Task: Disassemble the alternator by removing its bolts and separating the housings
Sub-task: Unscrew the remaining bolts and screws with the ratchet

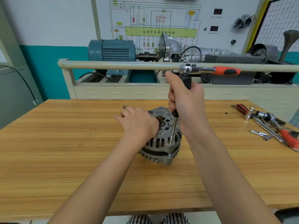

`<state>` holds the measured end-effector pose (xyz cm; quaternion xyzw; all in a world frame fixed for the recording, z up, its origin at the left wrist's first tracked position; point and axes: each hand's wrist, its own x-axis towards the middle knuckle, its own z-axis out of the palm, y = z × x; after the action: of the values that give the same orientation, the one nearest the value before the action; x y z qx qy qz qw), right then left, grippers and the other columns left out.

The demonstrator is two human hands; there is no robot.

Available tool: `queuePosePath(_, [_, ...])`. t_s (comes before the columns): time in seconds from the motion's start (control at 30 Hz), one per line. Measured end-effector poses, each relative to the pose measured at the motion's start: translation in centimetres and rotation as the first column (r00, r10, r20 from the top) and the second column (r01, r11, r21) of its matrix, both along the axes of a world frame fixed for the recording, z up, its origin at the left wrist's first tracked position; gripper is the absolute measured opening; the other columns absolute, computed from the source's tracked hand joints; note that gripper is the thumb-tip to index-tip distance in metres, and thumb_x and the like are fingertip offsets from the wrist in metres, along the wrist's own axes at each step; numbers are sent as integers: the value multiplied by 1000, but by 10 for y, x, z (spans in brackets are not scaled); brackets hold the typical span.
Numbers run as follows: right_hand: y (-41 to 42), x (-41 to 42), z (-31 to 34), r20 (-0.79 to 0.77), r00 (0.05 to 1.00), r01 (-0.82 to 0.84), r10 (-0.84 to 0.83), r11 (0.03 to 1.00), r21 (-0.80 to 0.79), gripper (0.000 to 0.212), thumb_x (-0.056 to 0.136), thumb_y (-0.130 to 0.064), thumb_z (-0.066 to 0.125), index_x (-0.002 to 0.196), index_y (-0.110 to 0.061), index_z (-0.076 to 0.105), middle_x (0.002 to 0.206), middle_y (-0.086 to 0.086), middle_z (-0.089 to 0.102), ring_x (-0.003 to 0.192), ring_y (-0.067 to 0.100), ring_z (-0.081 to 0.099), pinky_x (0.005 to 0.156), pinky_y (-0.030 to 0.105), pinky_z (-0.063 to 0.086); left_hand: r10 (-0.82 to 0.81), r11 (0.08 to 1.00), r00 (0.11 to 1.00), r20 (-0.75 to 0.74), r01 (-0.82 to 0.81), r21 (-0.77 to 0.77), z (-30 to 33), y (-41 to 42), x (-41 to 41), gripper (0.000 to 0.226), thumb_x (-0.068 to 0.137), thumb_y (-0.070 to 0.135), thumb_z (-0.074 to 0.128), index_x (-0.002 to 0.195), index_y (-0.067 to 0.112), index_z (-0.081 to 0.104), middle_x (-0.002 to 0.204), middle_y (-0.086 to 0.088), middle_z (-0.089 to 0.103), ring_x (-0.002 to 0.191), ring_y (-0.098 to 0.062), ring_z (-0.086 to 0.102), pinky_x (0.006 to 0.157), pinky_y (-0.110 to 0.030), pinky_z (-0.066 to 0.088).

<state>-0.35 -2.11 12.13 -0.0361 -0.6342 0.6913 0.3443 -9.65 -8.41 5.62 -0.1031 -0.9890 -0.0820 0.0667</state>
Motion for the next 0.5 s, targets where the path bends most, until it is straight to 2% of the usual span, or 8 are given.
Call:
queuePosePath(0.07, [3, -1, -1, -23, 1000, 14, -14, 1000, -7, 32, 92, -22, 61, 69, -13, 41, 56, 1, 26, 47, 11, 23, 43, 23, 23, -28, 1000, 999, 44, 28, 8, 3, -3, -4, 68, 97, 50, 21, 136, -1, 41, 135, -20, 35, 112, -36, 47, 101, -51, 35])
queuePosePath(0.13, [8, -3, -1, -41, 999, -26, 27, 1000, 7, 40, 94, -20, 58, 61, -14, 35, 51, -2, 25, 42, 10, 20, 40, 21, 21, -70, 996, 995, 73, 66, 53, 2, -5, -7, 71, 96, 57, 21, 132, 1, 47, 134, -18, 35, 99, -33, 49, 88, -43, 40])
queuePosePath(0.17, [10, -4, -1, -38, 997, -71, 72, 997, 16, 43, 95, -21, 57, 59, -15, 35, 48, -4, 25, 40, 10, 20, 38, 20, 21, -83, 995, 994, 67, 79, 62, 1, -5, -9, 72, 96, 58, 22, 132, 1, 47, 135, -19, 36, 102, -34, 49, 87, -43, 39])
queuePosePath(0.27, [16, -11, -1, -10, 981, -196, 196, 981, 16, 44, 96, -23, 54, 57, -16, 35, 43, -7, 26, 38, 11, 17, 37, 19, 19, -100, 993, 994, 38, 97, 74, -3, -5, -15, 73, 95, 58, 26, 138, 1, 41, 141, -23, 40, 125, -38, 42, 97, -46, 37])
queuePosePath(0.5, [24, -18, -5, -23, 919, -392, 393, 919, 54, 40, 88, -14, 53, 55, -17, 31, 41, -8, 24, 33, 9, 16, 38, 14, 21, -122, 991, 992, 28, 120, 63, -4, -4, -20, 74, 95, 57, 26, 141, 0, 38, 146, -24, 37, 131, -39, 38, 101, -47, 35])
